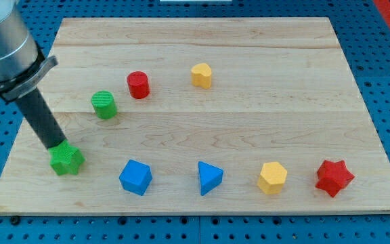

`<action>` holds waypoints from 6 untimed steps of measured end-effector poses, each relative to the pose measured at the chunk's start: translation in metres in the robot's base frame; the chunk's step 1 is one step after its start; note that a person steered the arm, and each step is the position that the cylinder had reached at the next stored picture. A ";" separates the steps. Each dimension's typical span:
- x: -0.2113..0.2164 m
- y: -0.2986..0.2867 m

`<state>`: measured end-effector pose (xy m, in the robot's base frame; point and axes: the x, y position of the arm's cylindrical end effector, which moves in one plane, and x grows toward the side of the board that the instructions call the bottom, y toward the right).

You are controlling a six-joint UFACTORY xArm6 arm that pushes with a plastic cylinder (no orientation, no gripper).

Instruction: Push the green star to the left of the blue cube

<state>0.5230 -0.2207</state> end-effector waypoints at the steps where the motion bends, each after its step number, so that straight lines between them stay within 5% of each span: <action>1: 0.011 0.002; 6: 0.016 0.025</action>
